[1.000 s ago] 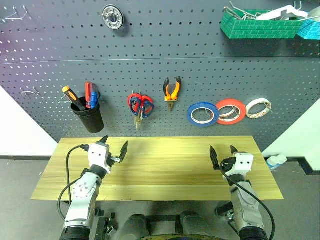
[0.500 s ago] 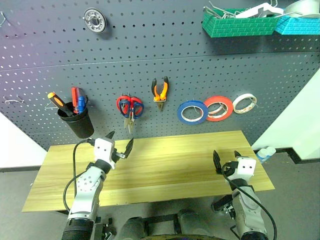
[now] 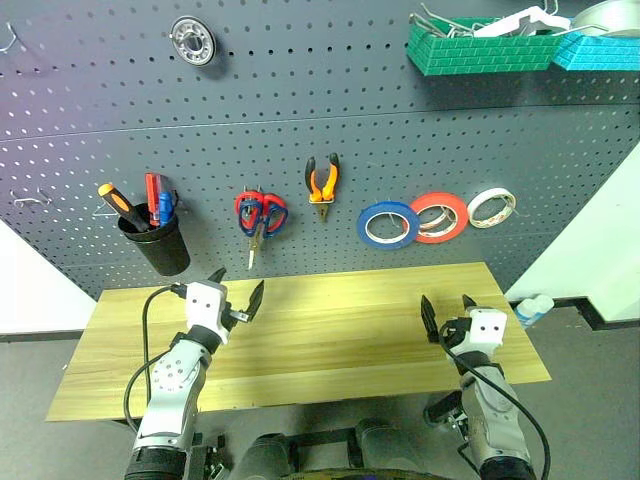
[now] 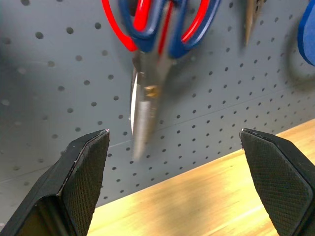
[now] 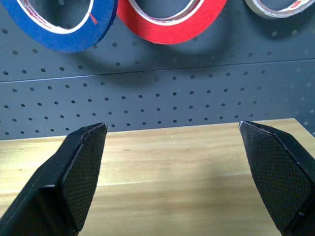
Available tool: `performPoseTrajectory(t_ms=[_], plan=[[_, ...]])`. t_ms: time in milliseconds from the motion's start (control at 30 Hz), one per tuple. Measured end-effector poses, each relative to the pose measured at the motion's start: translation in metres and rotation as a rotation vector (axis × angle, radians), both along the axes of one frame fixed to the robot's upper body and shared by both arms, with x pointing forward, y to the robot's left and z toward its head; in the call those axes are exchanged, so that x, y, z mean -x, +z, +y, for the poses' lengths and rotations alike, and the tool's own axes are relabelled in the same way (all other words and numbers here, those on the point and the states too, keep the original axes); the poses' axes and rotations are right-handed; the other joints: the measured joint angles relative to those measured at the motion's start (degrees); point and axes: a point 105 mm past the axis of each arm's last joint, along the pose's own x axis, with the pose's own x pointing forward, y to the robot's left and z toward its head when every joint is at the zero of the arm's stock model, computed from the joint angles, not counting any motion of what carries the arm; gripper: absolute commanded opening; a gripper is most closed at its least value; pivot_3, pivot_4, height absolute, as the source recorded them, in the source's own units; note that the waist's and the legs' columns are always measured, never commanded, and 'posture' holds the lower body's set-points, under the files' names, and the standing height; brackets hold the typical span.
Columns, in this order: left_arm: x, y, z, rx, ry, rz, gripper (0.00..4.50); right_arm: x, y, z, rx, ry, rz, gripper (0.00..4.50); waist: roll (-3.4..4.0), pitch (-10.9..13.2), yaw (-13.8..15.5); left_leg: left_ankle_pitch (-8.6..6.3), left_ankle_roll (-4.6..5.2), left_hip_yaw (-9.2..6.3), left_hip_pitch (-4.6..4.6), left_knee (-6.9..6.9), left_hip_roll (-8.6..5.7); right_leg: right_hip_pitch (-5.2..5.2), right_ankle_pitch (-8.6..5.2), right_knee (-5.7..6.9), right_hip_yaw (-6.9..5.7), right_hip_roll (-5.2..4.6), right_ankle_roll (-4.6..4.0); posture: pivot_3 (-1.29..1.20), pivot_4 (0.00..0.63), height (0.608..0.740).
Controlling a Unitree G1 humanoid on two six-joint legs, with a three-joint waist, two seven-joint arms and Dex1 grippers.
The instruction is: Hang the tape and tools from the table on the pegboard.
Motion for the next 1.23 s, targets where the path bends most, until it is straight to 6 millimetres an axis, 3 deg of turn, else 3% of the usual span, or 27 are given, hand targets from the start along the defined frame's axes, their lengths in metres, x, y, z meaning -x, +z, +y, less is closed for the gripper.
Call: performPoseTrajectory(t_ms=[400, 833, 1233], plan=[[0.003, -0.004, 0.0, 0.009, 0.007, 0.02, 4.42, -0.001, -0.001, 0.001, 0.0, 0.003, 0.002, 4.5, -0.01, -0.02, -0.08, 0.0, 0.0, 0.0, 0.0, 0.0, 0.0, 0.0, 0.0, 0.01, 0.0, 0.0, 0.0, -0.14, 0.0, 0.73], [0.025, -0.012, 0.004, 0.006, 0.02, 0.064, 4.42, 0.001, -0.013, 0.004, 0.024, 0.012, 0.052, 4.5, -0.01, -0.15, -0.06, 0.0, 0.0, 0.01, 0.01, 0.0, 0.0, 0.01, 0.0, 0.01, 0.01, 0.0, 0.0, -0.13, 0.0, 0.73], [0.026, -0.01, 0.001, 0.009, 0.015, 0.057, 4.42, -0.001, -0.019, 0.005, 0.02, 0.014, 0.069, 4.5, 0.02, -0.25, -0.09, 0.0, 0.0, 0.01, 0.03, 0.01, 0.0, 0.02, -0.01, 0.01, 0.01, 0.01, 0.01, -0.14, 0.0, 0.73]])
